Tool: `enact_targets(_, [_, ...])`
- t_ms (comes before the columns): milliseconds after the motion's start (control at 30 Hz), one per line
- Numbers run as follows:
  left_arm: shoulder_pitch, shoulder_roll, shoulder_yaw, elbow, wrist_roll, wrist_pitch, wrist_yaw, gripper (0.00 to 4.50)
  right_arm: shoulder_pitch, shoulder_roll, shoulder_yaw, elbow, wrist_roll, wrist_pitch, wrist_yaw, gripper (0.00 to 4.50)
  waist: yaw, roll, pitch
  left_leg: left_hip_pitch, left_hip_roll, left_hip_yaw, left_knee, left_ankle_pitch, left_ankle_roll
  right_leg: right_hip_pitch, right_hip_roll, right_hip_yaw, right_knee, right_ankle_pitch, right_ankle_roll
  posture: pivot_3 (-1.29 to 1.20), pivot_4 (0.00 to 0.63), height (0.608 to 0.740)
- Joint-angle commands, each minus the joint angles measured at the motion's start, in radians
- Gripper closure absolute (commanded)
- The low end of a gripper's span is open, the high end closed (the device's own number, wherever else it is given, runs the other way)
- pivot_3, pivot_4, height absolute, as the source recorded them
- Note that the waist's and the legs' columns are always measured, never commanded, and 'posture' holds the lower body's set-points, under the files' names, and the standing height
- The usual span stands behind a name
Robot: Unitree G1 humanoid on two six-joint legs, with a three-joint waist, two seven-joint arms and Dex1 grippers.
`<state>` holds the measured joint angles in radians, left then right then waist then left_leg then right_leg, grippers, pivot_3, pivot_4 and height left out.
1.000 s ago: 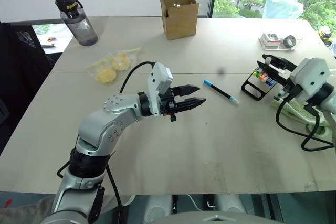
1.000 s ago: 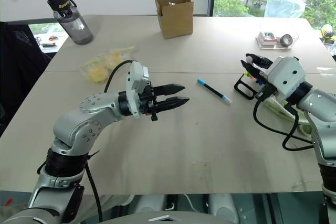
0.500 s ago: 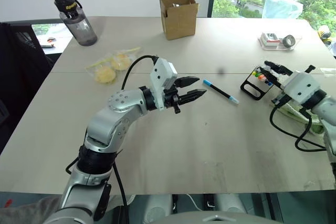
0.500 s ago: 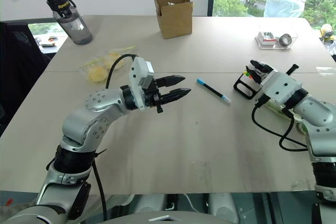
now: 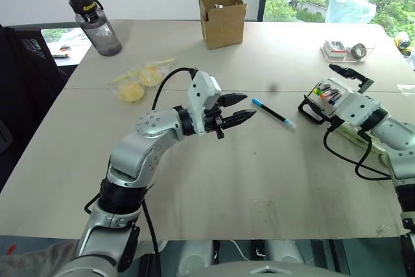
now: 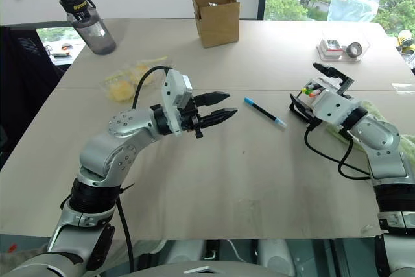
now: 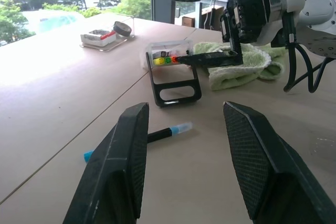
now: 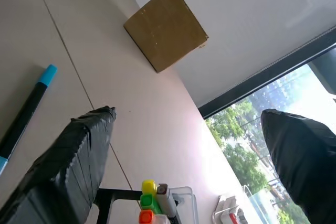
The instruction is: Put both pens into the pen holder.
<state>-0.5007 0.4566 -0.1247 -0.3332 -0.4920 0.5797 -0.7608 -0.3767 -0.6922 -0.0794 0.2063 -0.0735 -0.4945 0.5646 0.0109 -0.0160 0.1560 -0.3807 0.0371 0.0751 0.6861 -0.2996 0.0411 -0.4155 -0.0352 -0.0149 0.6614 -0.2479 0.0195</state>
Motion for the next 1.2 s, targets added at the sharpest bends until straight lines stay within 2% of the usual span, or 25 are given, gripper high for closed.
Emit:
enact_targets(33, [-0.016, 0.000, 0.015, -0.020, 0.001, -0.017, -0.001, 2.23, -0.020, -0.003, -0.041, -0.070, 0.049, -0.003, -0.021, 0.05, 0.000, 0.000, 0.000, 0.000, 0.000, 0.000, 0.000, 0.000, 0.000, 0.000, 0.000, 0.000, 0.000, 0.000, 0.000, 0.00, 0.150, 0.736])
enact_targets(167, [-0.002, 0.026, 0.014, -0.015, -0.005, -0.010, -0.032, 2.23, -0.030, 0.033, -0.025, -0.175, 0.156, 0.115, 0.013, 0.05, -0.004, 0.000, 0.000, 0.000, 0.000, 0.000, 0.000, 0.000, -0.001, 0.000, 0.000, 0.000, 0.001, 0.000, 0.000, 0.00, 0.150, 0.736])
enact_targets(367, [0.034, 0.088, 0.038, 0.002, -0.040, 0.028, -0.096, 2.23, 0.016, 0.100, 0.047, -0.313, 0.390, 0.492, 0.133, 0.05, -0.007, 0.000, 0.000, 0.001, 0.002, -0.001, 0.000, 0.001, -0.002, 0.000, 0.000, -0.001, 0.002, 0.000, 0.000, 0.00, 0.150, 0.736])
enact_targets(467, [0.060, 0.135, 0.044, 0.015, -0.036, 0.042, -0.123, 2.23, 0.024, 0.129, 0.074, -0.250, 0.423, 0.608, 0.169, 0.05, -0.008, 0.000, 0.000, 0.001, 0.001, -0.001, 0.000, 0.001, -0.002, 0.000, 0.000, -0.001, 0.001, 0.000, 0.000, 0.00, 0.150, 0.736])
enact_targets(633, [0.114, 0.182, 0.044, 0.024, -0.006, 0.026, -0.133, 2.23, -0.015, 0.146, 0.089, -0.119, 0.420, 0.692, 0.215, 0.05, -0.006, 0.000, 0.000, 0.000, 0.000, -0.001, 0.000, 0.001, -0.001, 0.000, 0.000, -0.001, 0.001, 0.000, 0.000, 0.00, 0.150, 0.736])
enact_targets(833, [0.124, 0.207, 0.050, 0.004, 0.012, 0.019, -0.129, 2.23, -0.087, 0.169, 0.121, 0.065, 0.349, 0.675, 0.251, 0.05, -0.011, 0.000, 0.001, 0.000, 0.000, -0.002, 0.000, 0.001, -0.001, 0.000, 0.000, -0.001, 0.001, 0.000, 0.000, 0.00, 0.150, 0.736])
enact_targets(933, [0.100, 0.200, 0.047, 0.008, 0.017, 0.015, -0.126, 2.23, -0.100, 0.184, 0.133, 0.127, 0.346, 0.764, 0.261, 0.76, -0.013, 0.000, 0.001, 0.000, 0.000, -0.002, 0.000, 0.001, -0.001, 0.000, 0.000, -0.001, 0.001, 0.000, 0.000, 0.00, 0.150, 0.736])
enact_targets(1000, [0.087, 0.198, 0.046, 0.014, 0.021, 0.014, -0.131, 2.23, -0.089, 0.178, 0.157, 0.127, 0.322, 0.780, 0.279, 1.63, -0.013, 0.000, 0.001, -0.001, 0.000, -0.002, 0.000, 0.001, -0.001, 0.000, 0.000, -0.002, 0.001, 0.000, 0.000, 0.00, 0.150, 0.736])
enact_targets(1033, [0.082, 0.199, 0.046, 0.017, 0.022, 0.014, -0.133, 2.23, -0.083, 0.182, 0.157, 0.120, 0.321, 0.775, 0.281, 2.29, -0.015, 0.000, 0.000, 0.000, 0.000, -0.001, 0.000, 0.001, -0.001, 0.000, 0.000, -0.001, 0.001, 0.000, 0.000, 0.00, 0.150, 0.736])
enact_targets(1167, [0.065, 0.197, 0.042, 0.039, 0.030, 0.001, -0.141, 2.23, -0.057, 0.191, 0.110, 0.046, 0.358, 0.791, 0.269, 4.10, -0.020, -0.001, 0.000, 0.000, 0.001, -0.002, 0.000, 0.001, -0.001, 0.000, -0.001, -0.001, 0.001, 0.000, 0.000, 0.00, 0.150, 0.736])
enact_targets(1200, [0.059, 0.192, 0.040, 0.047, 0.033, -0.006, -0.141, 2.23, -0.045, 0.185, 0.100, 0.021, 0.365, 0.789, 0.270, 4.43, -0.020, 0.000, 0.000, 0.000, 0.001, -0.002, -0.001, 0.001, -0.001, 0.000, -0.001, -0.002, 0.001, 0.000, 0.000, 0.00, 0.150, 0.736])
